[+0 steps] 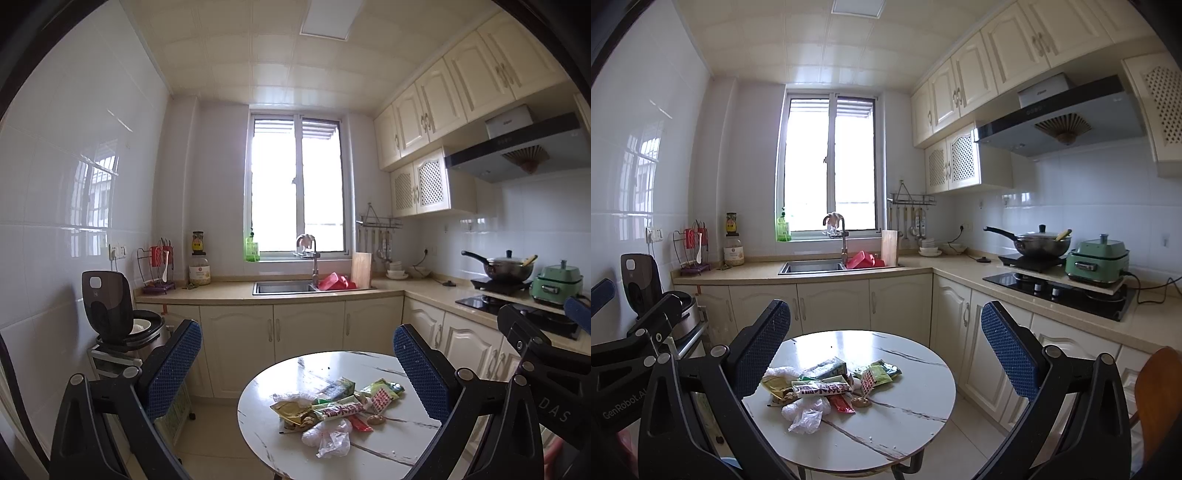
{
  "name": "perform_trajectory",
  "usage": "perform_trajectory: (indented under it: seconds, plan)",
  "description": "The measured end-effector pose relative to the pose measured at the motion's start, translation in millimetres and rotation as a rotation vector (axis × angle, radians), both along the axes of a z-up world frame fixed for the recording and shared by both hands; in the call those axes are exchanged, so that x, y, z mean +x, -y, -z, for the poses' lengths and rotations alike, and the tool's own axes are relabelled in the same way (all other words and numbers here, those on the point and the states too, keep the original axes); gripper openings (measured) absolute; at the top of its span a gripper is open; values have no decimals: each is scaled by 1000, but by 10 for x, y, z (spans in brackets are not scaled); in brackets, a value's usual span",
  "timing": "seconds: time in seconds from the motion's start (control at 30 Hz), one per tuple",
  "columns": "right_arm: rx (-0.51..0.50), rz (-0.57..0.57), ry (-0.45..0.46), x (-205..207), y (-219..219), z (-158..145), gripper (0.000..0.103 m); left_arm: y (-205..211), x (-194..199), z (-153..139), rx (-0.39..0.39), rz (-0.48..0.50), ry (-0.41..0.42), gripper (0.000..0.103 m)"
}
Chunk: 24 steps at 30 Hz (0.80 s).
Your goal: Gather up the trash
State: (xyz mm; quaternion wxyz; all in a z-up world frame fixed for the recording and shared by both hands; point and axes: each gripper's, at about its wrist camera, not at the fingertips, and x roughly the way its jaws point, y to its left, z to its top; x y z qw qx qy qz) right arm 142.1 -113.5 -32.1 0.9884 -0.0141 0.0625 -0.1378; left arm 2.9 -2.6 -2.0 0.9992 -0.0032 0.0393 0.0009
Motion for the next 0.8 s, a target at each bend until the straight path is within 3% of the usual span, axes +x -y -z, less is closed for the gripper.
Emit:
perform_trajectory:
  seconds: [0.8]
  plan:
    - [7, 0, 0, 13, 3, -1, 103, 12, 6, 30, 6, -2, 3, 102]
